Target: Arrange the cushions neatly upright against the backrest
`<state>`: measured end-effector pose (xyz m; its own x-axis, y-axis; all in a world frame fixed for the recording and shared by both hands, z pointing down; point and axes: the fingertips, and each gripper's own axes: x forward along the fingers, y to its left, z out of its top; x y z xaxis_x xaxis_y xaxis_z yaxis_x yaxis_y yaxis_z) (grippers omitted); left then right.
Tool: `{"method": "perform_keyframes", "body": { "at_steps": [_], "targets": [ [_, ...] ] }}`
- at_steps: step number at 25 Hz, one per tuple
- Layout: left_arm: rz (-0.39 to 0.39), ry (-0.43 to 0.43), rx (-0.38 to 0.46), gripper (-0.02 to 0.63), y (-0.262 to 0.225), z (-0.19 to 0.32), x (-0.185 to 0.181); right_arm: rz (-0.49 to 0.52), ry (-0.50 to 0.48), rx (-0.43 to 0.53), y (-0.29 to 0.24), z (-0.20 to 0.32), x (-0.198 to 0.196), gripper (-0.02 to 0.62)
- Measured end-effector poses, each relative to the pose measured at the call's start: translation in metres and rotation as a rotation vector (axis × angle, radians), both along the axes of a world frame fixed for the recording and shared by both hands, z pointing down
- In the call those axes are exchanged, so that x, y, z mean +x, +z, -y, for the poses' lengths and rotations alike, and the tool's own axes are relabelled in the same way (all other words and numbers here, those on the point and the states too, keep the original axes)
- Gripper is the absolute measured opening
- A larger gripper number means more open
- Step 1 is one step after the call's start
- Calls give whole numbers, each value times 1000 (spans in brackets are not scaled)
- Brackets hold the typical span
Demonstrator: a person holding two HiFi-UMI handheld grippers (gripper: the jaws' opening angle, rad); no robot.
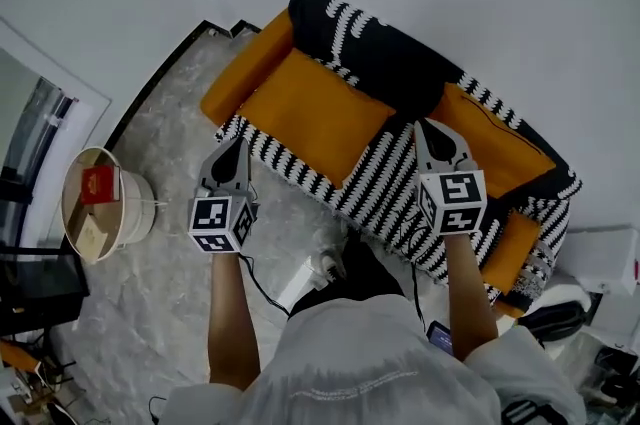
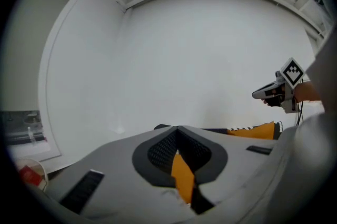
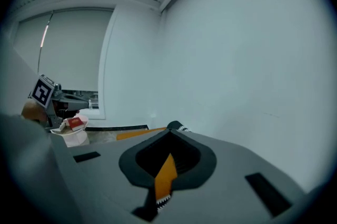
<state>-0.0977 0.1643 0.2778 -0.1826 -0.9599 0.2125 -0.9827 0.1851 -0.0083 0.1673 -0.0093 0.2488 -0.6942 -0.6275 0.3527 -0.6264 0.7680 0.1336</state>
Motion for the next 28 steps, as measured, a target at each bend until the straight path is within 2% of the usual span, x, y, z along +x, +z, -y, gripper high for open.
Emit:
{"method": "perform_keyframes", "body": {
  "at_steps": [5,9,14,19,24,28],
  "targets": [
    [11,8,-40,8,13,-8,-30,-15,-108,76,-4,-16,-46,2],
    [45,39,-79,9,25,1,-68,-33,-156,73,4,-12,-88,1],
    [42,104,-112,9,39,39,-110,24,-90,8,17,21,-129,2],
    [57,181,-133,9,34,75,-139,77,20,-43,20,46,-148,2],
    [67,208,-171,9,44,112,-168,81,107,-108,37,66,-147,2],
    [71,262,-244,11,67,128,-183,36,189,-170,60,63,-131,2]
  ]
}}
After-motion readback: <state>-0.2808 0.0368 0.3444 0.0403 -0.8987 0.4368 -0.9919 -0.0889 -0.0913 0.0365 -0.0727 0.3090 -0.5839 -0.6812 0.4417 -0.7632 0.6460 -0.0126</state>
